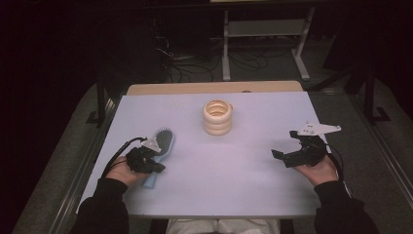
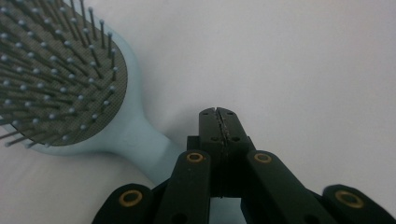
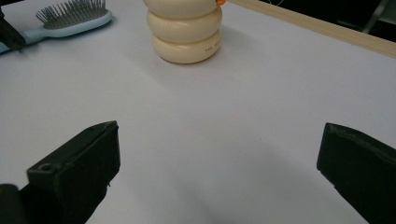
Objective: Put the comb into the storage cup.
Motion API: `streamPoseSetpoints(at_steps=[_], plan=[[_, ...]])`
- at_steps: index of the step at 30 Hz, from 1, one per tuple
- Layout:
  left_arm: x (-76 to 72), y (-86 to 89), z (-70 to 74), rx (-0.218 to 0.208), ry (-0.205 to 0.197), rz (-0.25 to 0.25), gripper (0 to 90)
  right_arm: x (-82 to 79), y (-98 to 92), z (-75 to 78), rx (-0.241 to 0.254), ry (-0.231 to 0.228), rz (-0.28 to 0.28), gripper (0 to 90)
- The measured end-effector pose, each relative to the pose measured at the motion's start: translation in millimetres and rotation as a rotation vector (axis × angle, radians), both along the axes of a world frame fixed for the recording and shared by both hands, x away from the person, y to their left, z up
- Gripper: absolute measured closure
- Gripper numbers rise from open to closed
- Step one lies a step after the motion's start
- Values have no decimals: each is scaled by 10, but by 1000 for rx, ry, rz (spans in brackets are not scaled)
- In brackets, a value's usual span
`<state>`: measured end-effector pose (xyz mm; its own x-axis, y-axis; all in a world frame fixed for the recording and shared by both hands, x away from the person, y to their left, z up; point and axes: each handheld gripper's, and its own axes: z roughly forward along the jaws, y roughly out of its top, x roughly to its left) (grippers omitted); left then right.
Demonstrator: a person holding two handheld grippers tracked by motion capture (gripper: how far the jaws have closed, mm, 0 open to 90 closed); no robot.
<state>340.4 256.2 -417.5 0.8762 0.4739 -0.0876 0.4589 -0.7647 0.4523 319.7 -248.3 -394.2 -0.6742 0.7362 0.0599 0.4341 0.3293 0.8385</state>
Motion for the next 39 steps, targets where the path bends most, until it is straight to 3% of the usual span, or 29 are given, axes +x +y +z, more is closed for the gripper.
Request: streamPoseSetpoints(at_steps=[39], plan=[[58, 453, 29, -21, -28, 143, 900, 5, 16, -7, -10, 2, 6, 0]])
